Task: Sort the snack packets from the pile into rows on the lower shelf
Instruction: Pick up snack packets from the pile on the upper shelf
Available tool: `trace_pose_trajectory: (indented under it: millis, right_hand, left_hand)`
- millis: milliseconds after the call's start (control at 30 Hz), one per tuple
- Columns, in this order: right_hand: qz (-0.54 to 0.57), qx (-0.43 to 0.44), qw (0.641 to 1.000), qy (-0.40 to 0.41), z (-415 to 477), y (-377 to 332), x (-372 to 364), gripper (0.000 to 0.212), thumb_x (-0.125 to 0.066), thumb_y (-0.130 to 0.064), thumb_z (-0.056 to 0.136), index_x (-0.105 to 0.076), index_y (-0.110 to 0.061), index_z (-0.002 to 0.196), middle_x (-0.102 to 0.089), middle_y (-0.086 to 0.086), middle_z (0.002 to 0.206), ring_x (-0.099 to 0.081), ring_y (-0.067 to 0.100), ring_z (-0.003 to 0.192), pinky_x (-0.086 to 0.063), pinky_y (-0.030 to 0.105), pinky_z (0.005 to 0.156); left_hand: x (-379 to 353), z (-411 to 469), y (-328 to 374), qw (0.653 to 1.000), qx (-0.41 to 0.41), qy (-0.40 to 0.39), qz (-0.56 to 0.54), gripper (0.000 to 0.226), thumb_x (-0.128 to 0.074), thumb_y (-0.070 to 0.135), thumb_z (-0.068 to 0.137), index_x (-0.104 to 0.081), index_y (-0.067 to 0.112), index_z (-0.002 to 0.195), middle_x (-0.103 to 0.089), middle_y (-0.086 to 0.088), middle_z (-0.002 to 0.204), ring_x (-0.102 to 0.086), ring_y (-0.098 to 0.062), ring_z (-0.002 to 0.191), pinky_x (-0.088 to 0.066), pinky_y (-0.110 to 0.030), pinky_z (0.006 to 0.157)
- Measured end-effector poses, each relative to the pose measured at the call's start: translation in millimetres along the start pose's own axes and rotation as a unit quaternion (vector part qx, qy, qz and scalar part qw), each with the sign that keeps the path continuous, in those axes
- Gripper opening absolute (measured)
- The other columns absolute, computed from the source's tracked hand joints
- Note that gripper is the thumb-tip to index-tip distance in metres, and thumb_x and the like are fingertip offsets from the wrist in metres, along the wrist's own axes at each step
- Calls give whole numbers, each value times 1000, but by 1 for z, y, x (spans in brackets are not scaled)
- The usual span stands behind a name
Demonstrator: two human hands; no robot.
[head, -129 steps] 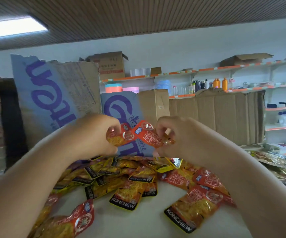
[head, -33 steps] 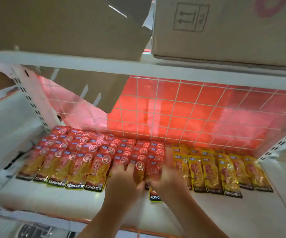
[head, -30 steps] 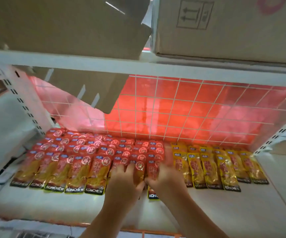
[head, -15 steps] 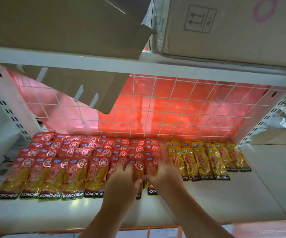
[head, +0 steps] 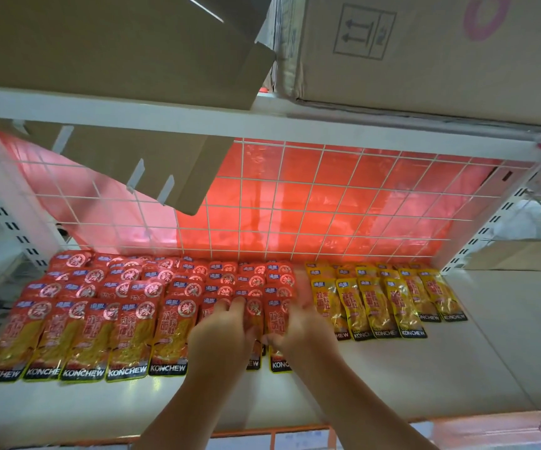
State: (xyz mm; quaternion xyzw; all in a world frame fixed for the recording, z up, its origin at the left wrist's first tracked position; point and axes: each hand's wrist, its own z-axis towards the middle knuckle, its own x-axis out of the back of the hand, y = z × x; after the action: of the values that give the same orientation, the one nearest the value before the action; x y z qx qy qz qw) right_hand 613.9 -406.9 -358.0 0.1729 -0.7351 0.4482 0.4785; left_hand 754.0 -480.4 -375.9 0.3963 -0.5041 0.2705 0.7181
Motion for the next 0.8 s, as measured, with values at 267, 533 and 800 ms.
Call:
trace_pose_trajectory:
  millis: [267,533,800]
  right_hand:
    - [-72,10,997,10,5,3,-4,79,-79,-62,75,-44,-30,138,-52,-2,135,-65,25,103,-56,37,88]
    - [-64,9,998,13,9,5,-8,82,-79,-65,73,-45,-28,138,-51,2,136,-65,27,106,-56,39,91]
    - [47,54,997,32,8,7,4,92,-86,-48,76,-26,-35,145,-68,-7,122,-70,10,80,-59,33,78]
  left_hand:
    - [2,1,1,1000,6,1,-5,43,-79,49,83,-73,21,115,-73,1,89,-70,-22,71,-54,-30,59]
    - [-3,3,-5,1000,-6,22,-5,46,-84,52,74,-75,22,108,-73,2,83,-69,-21,66,-54,-30,54]
    - [4,9,-8,999,-7,41,-23,48,-69,58,86,-72,26,122,-73,6,95,-69,-16,74,-53,-28,60]
